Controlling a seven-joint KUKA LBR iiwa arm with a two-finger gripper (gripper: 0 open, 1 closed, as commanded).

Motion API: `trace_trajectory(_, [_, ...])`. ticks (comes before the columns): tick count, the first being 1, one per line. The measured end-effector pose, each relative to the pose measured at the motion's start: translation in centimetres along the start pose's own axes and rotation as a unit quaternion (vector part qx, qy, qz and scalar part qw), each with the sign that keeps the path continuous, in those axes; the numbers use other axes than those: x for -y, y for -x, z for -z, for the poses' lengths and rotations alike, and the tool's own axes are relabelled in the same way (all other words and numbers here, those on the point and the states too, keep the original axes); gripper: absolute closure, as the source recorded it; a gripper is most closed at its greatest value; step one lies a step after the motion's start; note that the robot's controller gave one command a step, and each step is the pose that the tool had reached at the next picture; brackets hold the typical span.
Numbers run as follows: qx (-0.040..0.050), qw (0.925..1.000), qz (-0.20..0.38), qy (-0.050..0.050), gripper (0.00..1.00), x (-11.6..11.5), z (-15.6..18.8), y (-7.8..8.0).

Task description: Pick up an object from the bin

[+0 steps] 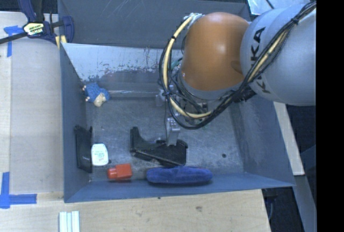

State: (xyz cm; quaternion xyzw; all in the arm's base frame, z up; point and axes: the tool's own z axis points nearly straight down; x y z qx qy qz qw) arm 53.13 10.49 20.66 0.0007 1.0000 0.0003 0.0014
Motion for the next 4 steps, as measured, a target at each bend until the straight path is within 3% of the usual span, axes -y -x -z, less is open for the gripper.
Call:
trace_trajectory(1, [0.0135, 0.996, 0.088, 0.002, 0.0, 2.3, -12.7, -4.0])
trace_trajectory(2, [0.0114, 0.9959, 0.089, 0.002, 1.0, 2.2, -12.6, -4.1])
trace_trajectory(3, [0.0012, 0.9975, 0.071, 0.0, 1.0, 2.8, -0.7, -2.6])
trace_trajectory(4, [0.0008, 0.9987, 0.052, 0.0, 1.0, 3.0, 11.1, -2.0])
